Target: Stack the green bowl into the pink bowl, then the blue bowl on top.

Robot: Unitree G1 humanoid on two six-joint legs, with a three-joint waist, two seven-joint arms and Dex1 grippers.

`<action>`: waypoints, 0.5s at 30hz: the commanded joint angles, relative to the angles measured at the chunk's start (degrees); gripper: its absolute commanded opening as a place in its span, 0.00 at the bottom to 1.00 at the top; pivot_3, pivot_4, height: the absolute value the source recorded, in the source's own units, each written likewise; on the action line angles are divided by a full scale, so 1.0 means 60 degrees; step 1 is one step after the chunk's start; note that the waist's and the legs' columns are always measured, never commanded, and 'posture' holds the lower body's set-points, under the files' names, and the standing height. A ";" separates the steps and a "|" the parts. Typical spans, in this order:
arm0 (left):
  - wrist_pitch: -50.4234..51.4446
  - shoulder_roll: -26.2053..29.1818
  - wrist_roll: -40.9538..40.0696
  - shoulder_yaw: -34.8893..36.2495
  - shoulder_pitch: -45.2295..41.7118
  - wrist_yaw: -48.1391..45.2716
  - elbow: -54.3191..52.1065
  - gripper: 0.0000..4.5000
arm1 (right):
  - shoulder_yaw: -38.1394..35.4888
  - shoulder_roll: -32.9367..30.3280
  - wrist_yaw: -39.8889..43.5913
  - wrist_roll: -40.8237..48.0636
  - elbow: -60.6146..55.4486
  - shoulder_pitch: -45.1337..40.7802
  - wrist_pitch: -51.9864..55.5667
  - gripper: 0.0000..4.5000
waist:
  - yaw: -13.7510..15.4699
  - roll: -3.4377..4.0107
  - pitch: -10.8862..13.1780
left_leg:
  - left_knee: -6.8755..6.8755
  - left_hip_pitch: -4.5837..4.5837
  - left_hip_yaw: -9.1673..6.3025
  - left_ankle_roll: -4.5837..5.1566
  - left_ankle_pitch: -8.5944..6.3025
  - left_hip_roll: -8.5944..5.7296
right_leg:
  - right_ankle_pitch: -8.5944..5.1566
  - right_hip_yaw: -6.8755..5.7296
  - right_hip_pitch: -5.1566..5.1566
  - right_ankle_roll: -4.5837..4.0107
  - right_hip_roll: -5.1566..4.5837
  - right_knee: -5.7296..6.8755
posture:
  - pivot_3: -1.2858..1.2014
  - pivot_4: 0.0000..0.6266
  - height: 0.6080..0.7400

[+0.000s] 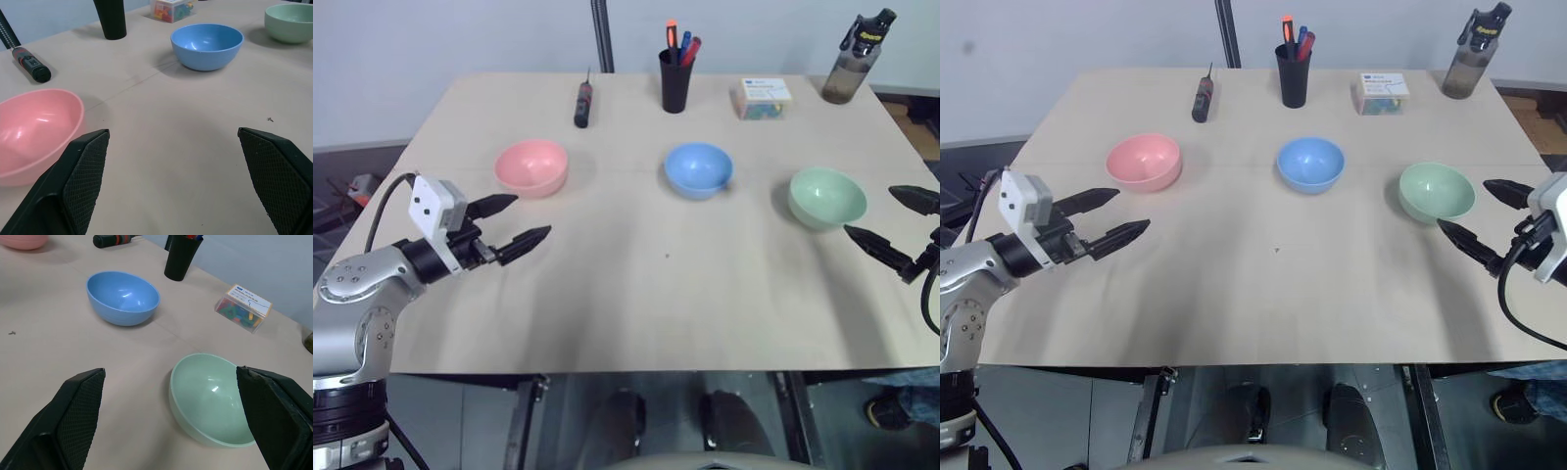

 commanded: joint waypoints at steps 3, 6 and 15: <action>-0.0014 -0.0041 0.0019 -0.0012 -0.0406 0.0341 -0.0328 0.99 | 0.0480 -0.0118 -0.0097 -0.0143 -0.0051 -0.0368 -0.0139 1.00 | -0.0002 -0.0001 0.0000 | 0.0001 0.0000 0.0000 0.0000 0.0000 0.0000 | 0.0000 0.0000 0.0000 0.0000 0.0000 0.0000 | 0.52 0.24 1.00; 0.0054 -0.0150 0.0197 -0.0271 -0.0603 0.0712 -0.0505 0.99 | 0.0656 -0.0034 -0.0186 -0.0216 -0.0067 -0.0432 -0.0185 1.00 | 0.0006 -0.0001 0.0000 | 0.0002 0.0001 0.0000 -0.0002 0.0001 0.0000 | 0.0000 0.0000 -0.0001 0.0000 -0.0001 0.0003 | 0.52 0.24 1.00; 0.0994 0.0328 0.3338 -0.2502 -0.2512 0.3085 -0.0120 0.99 | 0.2814 0.0806 -0.0442 -0.0451 -0.0358 -0.1680 -0.0527 1.00 | -0.0012 -0.0007 0.0003 | 0.0004 0.0000 -0.0003 -0.0011 0.0007 -0.0008 | 0.0001 -0.0001 -0.0003 0.0001 0.0003 0.0009 | 0.52 0.24 1.00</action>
